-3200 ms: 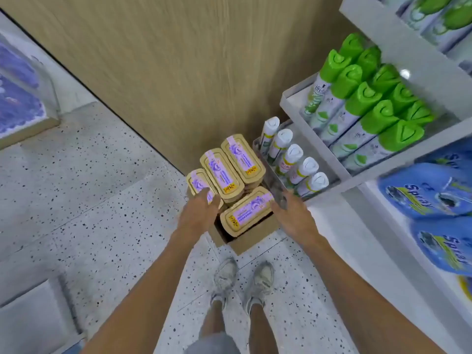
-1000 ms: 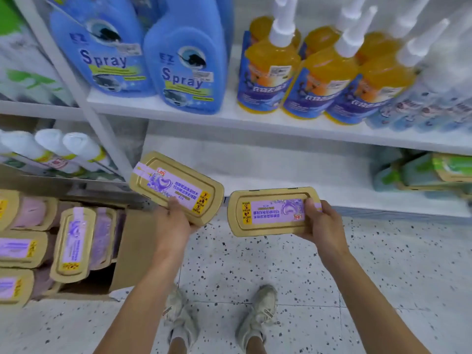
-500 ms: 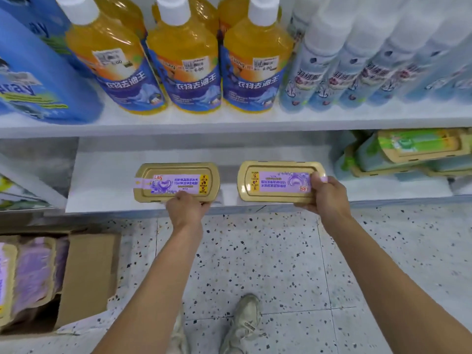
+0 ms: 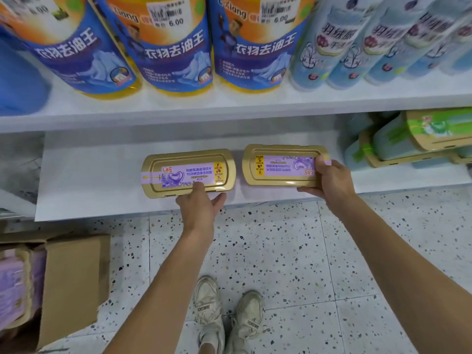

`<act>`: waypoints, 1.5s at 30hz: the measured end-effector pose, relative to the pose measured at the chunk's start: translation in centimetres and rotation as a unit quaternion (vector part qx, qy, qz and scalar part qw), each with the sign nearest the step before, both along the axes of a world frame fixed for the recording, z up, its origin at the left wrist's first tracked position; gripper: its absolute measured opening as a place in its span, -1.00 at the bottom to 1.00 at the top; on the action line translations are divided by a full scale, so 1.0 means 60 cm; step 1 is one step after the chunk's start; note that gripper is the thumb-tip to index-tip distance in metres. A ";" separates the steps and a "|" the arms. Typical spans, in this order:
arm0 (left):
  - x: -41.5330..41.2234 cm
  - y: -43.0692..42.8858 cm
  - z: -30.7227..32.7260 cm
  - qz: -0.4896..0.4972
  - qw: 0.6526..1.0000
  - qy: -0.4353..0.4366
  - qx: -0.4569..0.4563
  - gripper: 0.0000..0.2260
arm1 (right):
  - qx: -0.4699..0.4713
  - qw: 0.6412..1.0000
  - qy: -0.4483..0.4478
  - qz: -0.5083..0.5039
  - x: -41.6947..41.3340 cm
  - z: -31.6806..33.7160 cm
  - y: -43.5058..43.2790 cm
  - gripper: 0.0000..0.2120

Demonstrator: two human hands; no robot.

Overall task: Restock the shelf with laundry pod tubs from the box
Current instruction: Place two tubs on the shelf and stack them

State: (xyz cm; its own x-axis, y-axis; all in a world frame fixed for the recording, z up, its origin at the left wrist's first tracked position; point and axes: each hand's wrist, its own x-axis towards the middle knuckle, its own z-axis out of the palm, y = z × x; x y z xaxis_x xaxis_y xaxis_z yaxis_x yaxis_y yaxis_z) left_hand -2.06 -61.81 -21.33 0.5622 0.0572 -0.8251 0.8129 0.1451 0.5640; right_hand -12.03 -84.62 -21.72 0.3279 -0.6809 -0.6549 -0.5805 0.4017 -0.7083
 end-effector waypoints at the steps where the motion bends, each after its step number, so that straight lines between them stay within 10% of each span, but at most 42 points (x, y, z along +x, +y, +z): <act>1: -0.001 0.014 0.006 -0.029 0.999 0.002 -0.016 -0.70 | 0.000 1.000 -0.004 0.003 -0.003 -0.002 0.000 -0.68; 4: 0.006 0.079 0.011 -0.052 0.998 -0.027 -0.013 -0.85 | -0.017 1.000 -0.007 0.014 -0.009 -0.010 0.000 -0.75; 10: 0.038 0.197 -0.068 -0.200 0.943 -0.245 0.107 -0.24 | -0.077 0.992 -0.096 0.027 -0.023 -0.055 -0.001 -0.81; 19: 0.129 0.184 -0.191 -0.328 0.815 -0.468 0.098 -0.59 | 0.017 0.933 -0.359 0.030 -0.026 -0.119 -0.039 -0.69; 22: 0.132 0.179 -0.212 -0.326 0.788 -0.517 0.076 -0.58 | -0.052 0.918 -0.385 0.082 -0.063 -0.137 -0.047 -0.30; 24: 0.136 0.178 -0.220 -0.324 0.777 -0.534 0.076 -0.59 | 0.115 0.871 -0.456 0.145 -0.075 -0.154 -0.053 -0.25; 26: 0.134 0.181 -0.221 -0.334 0.770 -0.538 0.082 -0.54 | -0.173 0.875 -0.376 0.250 -0.078 -0.194 -0.069 -0.48; 27: 0.132 0.182 -0.221 -0.340 0.767 -0.537 0.089 -0.51 | -0.279 0.835 -0.362 0.306 -0.075 -0.214 -0.069 -0.45; 30: 0.121 0.177 -0.215 -0.344 0.773 -0.526 0.088 -0.51 | -0.192 0.869 -0.360 0.281 -0.056 -0.221 -0.070 -0.28; 37: 0.088 0.178 -0.197 -0.328 0.800 -0.498 0.070 -0.26 | -0.217 0.866 -0.350 0.282 -0.058 -0.210 -0.056 -0.59; 45: -0.018 0.125 -0.209 -0.135 0.858 -0.481 0.118 -0.78 | -0.244 0.863 -0.344 0.278 -0.061 -0.222 -0.060 -0.44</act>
